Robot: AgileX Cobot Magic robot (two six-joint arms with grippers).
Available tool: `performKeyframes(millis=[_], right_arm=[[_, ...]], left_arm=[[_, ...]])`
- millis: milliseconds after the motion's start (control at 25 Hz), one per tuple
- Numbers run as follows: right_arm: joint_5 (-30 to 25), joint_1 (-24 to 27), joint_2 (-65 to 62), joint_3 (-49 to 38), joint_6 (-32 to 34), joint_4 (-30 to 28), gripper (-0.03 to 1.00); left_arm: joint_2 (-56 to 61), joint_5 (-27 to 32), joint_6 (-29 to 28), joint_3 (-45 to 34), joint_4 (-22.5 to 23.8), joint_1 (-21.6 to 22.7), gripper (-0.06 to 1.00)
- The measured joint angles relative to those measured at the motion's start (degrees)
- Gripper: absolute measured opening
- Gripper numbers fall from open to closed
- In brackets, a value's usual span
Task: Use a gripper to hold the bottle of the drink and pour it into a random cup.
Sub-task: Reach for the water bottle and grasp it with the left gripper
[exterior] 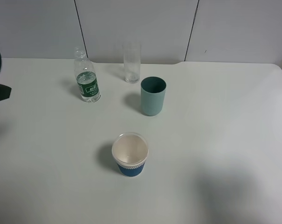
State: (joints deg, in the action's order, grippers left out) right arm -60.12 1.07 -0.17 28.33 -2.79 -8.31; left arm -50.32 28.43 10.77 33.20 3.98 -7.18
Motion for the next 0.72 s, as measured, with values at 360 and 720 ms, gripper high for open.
performKeyframes(millis=[360,720], right_arm=[[0.0,0.0,0.0,0.0,0.0,0.0,0.74],[0.0,0.0,0.0,0.0,0.0,0.0,0.74]], left_arm=[[-12.35,-5.95,1.8,0.0,-0.1,-4.48,1.0],[-22.84,-14.21,1.84,0.0,-0.1,-5.42,1.0]])
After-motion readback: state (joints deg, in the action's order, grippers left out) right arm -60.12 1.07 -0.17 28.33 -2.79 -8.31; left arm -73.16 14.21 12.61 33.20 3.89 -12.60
